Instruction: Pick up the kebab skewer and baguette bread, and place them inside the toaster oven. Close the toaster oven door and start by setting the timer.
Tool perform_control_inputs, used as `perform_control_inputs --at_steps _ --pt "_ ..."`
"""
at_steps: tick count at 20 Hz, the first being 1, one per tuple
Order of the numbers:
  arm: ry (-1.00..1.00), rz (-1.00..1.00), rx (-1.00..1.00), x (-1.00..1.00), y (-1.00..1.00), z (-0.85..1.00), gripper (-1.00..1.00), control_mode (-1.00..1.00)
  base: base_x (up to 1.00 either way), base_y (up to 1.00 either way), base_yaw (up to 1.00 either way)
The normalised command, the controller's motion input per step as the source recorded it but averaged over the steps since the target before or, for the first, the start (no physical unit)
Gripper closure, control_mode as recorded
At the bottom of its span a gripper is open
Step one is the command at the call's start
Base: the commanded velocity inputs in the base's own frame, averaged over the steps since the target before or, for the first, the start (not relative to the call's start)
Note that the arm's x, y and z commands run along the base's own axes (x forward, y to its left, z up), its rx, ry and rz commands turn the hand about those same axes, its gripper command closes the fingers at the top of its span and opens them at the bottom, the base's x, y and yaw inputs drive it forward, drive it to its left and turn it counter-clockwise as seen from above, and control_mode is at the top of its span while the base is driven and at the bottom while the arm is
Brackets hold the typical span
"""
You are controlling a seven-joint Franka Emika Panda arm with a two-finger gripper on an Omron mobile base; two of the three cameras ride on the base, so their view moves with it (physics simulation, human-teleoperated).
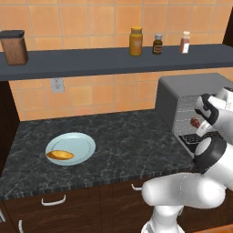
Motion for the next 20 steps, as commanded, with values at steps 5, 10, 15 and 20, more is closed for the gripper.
perform_control_inputs --at_steps 5,10,15,20 --pt "0.03 0.00 0.00 0.16 0.00 -0.05 -1.00 -1.00 0.00 0.00 0.00" --pt "0.01 0.00 0.00 0.18 0.00 -0.09 -1.00 -1.00 0.00 0.00 0.00" --pt "0.00 0.00 0.00 0.01 0.00 0.02 -1.00 -1.00 0.00 0.00 0.00" --pt "0.00 -0.01 0.00 -0.53 0.21 0.55 -1.00 -1.00 0.00 0.00 0.00"
